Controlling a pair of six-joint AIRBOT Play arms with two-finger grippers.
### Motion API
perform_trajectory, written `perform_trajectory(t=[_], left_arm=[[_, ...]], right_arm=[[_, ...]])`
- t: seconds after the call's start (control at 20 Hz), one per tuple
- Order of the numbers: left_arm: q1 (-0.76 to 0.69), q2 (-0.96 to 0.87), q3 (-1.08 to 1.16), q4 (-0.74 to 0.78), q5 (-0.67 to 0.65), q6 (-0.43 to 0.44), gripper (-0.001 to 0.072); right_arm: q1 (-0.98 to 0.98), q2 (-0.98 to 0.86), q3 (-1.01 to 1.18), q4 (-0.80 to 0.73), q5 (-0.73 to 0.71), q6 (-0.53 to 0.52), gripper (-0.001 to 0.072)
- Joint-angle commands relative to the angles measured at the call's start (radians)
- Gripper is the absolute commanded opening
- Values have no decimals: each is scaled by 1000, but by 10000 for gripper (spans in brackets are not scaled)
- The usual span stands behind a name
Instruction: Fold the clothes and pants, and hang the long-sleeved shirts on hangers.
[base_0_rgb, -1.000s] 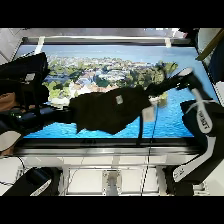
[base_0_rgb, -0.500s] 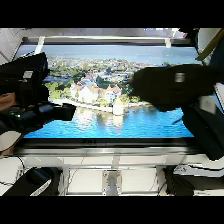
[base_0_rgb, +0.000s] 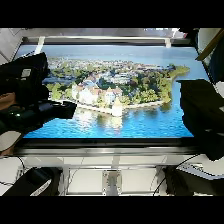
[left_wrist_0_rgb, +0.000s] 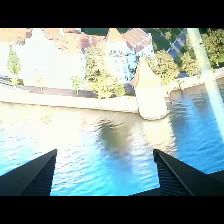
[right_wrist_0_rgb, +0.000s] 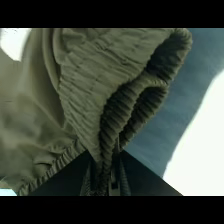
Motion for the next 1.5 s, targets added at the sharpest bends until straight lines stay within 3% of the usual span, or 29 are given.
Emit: perform_trajectory(t=[0.0,0.1,0.15,0.2,0.25,0.35,0.5,0.55,0.65,0.8,0.9,0.95,1.0,1.05,1.1,1.45], left_arm=[[1,0,1,-1,3,0,694],[1,0,1,-1,3,0,694],[1,0,1,-1,3,0,694],[1,0,1,-1,3,0,694],[1,0,1,0,3,0,694],[1,0,0,0,6,0,694],[1,0,0,-1,8,0,694],[1,0,0,-1,8,0,694],[1,0,0,-1,8,0,694],[1,0,0,-1,8,0,694],[1,0,0,-1,7,0,693],[1,0,0,-1,7,0,611],[1,0,0,-1,7,0,371],[1,0,0,-1,7,0,45],[1,0,0,-2,7,0,16],[0,2,0,-11,5,0,16]], right_arm=[[-69,12,-80,-156,-14,33,29],[-73,12,-80,-156,-53,33,40],[-73,12,-80,-134,-66,37,214],[-73,12,-76,-105,-68,72,536],[-72,12,-62,-68,-61,135,607],[-71,13,-8,140,-13,238,603],[-21,55,45,650,2,174,596],[40,90,45,777,-18,139,528],[235,156,45,889,-40,45,342],[631,216,45,821,-5,-130,33],[869,224,45,678,3,-154,31],[962,221,45,604,3,-152,30],[1042,220,45,532,0,-152,30],[1114,220,45,467,-2,-152,30],[1165,220,45,425,-2,-150,31],[1223,220,45,385,2,-80,31]])
